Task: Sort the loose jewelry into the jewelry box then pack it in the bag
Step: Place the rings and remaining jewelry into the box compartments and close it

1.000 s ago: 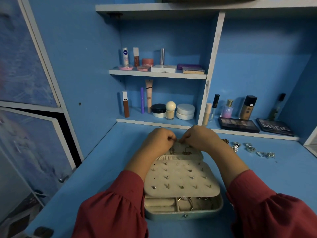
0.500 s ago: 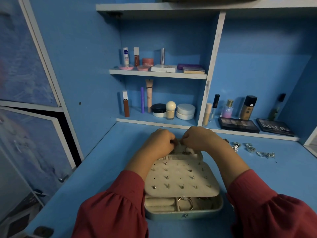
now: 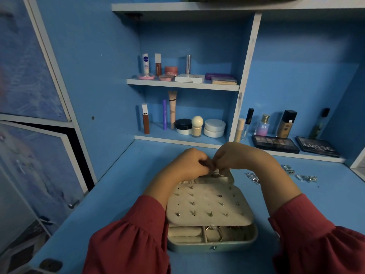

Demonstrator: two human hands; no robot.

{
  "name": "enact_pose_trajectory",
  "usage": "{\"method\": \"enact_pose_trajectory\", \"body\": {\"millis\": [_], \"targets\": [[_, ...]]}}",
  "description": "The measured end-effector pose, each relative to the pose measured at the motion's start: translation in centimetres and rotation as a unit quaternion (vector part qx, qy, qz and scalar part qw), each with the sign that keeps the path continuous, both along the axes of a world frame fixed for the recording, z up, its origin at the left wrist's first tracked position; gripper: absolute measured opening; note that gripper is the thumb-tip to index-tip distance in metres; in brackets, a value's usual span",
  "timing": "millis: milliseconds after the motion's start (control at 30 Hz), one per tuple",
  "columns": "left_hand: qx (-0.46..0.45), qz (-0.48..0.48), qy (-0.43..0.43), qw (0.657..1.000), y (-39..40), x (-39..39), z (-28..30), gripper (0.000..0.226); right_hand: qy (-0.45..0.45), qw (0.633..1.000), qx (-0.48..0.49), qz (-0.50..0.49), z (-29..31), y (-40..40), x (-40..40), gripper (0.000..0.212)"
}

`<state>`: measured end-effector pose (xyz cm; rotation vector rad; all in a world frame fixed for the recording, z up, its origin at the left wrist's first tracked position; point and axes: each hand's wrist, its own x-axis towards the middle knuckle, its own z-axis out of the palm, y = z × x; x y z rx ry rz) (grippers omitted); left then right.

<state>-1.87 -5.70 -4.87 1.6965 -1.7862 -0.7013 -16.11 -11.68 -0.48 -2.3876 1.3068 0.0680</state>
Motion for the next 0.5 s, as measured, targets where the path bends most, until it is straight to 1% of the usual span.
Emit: {"method": "enact_pose_trajectory", "body": {"millis": [100, 200, 300, 400, 500], "targets": [[-0.016, 0.003, 0.026, 1.000, 0.2, -0.1, 0.2, 0.018, -0.020, 1.000, -0.005, 0.010, 0.8, 0.4, 0.0, 0.020], [-0.025, 0.026, -0.001, 0.999, 0.1, 0.5, 0.0, 0.018, -0.012, 0.999, -0.032, 0.005, 0.9, 0.1, -0.2, 0.023], [-0.001, 0.014, -0.026, 1.000, 0.2, 0.9, 0.0, 0.015, 0.037, 0.998, -0.043, 0.007, 0.2, -0.2, -0.2, 0.015], [0.036, -0.008, -0.038, 0.999, 0.4, 0.8, 0.2, 0.020, 0.076, 0.996, -0.027, 0.034, -0.6, -0.2, 0.1, 0.024], [0.059, -0.025, -0.038, 0.997, 0.6, 0.5, 0.3, 0.023, 0.076, 0.996, -0.007, 0.051, -0.9, -0.1, 0.2, 0.026]]}}
